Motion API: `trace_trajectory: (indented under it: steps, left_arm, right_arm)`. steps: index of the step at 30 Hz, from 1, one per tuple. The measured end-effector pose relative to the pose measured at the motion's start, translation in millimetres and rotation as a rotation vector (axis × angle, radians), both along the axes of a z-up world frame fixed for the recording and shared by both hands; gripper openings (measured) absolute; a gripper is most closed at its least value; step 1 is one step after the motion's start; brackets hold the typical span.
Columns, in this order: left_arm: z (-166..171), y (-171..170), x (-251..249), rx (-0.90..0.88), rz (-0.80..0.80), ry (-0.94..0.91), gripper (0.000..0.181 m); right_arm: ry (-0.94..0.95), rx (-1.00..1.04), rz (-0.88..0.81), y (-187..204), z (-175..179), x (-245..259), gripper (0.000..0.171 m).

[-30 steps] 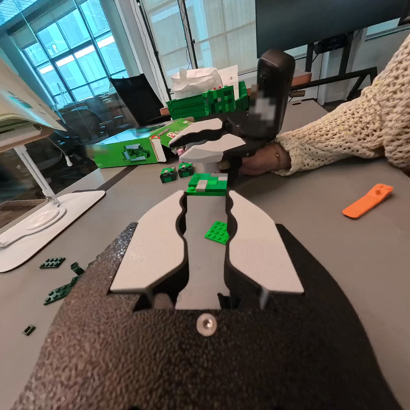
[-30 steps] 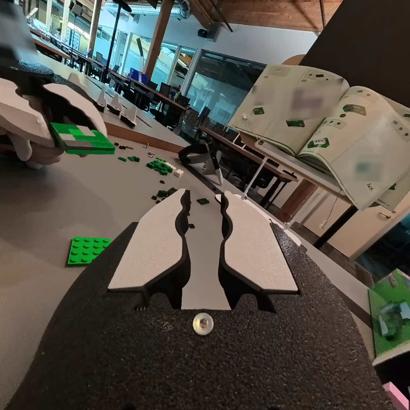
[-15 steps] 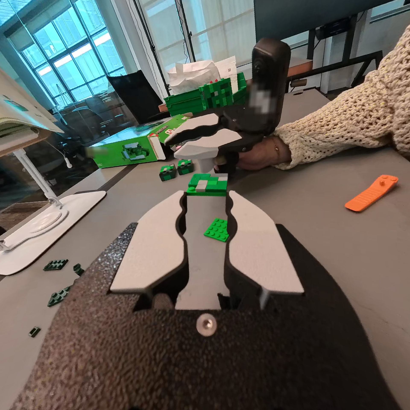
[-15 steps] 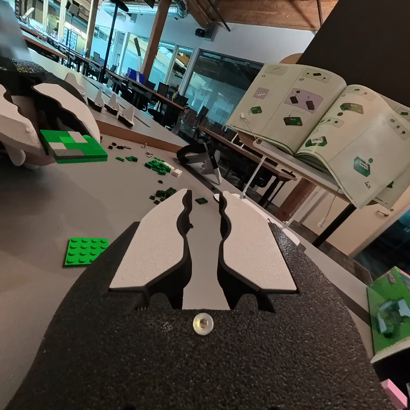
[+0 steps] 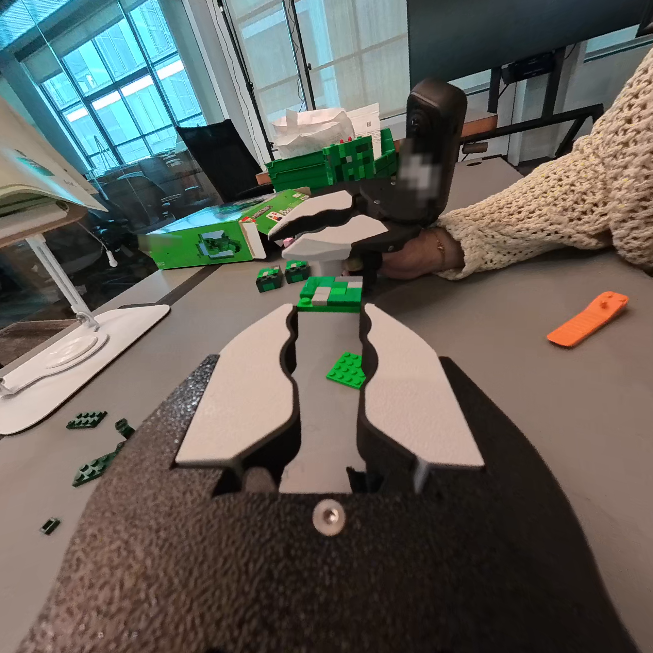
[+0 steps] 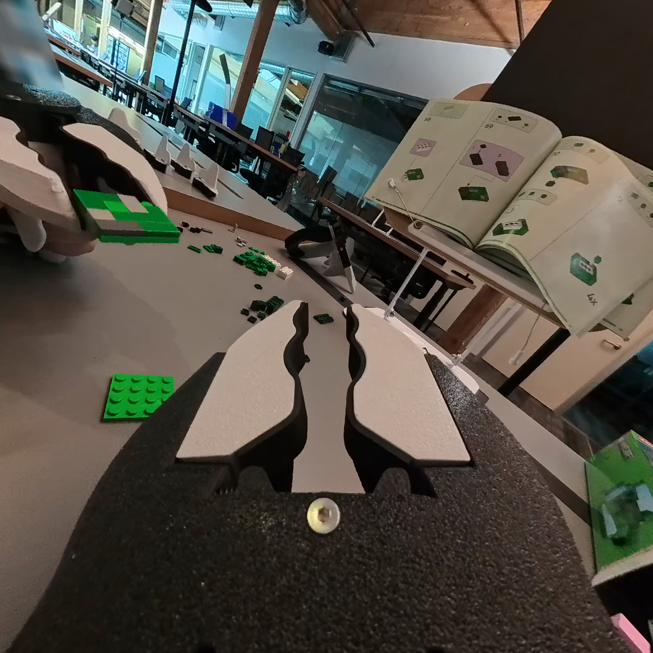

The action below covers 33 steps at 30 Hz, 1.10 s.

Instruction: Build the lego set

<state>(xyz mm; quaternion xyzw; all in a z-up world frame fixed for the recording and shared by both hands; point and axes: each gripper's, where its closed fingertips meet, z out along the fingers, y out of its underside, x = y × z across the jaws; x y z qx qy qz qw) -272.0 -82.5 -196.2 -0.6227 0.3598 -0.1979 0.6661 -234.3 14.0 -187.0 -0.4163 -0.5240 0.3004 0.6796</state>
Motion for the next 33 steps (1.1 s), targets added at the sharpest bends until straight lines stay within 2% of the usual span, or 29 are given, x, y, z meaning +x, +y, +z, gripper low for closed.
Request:
trace_trajectory:
  steps: [10,13,15,17,20,25,31,33]
  left_arm:
    - [2,1,-3,-0.003,0.007,-0.025,0.034]
    - [4,1,-4,0.000,0.009,-0.041,0.034]
    - [4,1,-4,-0.002,0.007,-0.038,0.034]
    - [3,0,-3,0.006,0.005,-0.029,0.033]
    - [1,-2,0,0.020,-0.001,0.002,0.034]
    - [-6,-5,8,0.038,-0.016,0.080,0.034]
    - [-11,-7,13,0.051,-0.028,0.132,0.034]
    - [-11,-7,12,0.050,-0.027,0.127,0.034]
  right_arm:
    - [-0.036,-0.002,-0.041,4,-3,-5,0.025]
    - [-0.089,-0.058,0.045,0,1,-27,0.021]
    - [-0.138,-0.112,0.128,3,12,-56,0.020]
    - [-0.210,-0.146,0.277,-1,24,-94,0.001]
    - [-0.373,-0.122,0.400,4,28,-159,0.003]
    - [-0.708,-0.087,0.544,13,-2,-256,0.009]
    - [-1.018,-0.273,0.508,31,-47,-330,0.017]
    - [-1.093,-0.247,0.525,32,-56,-344,0.019]
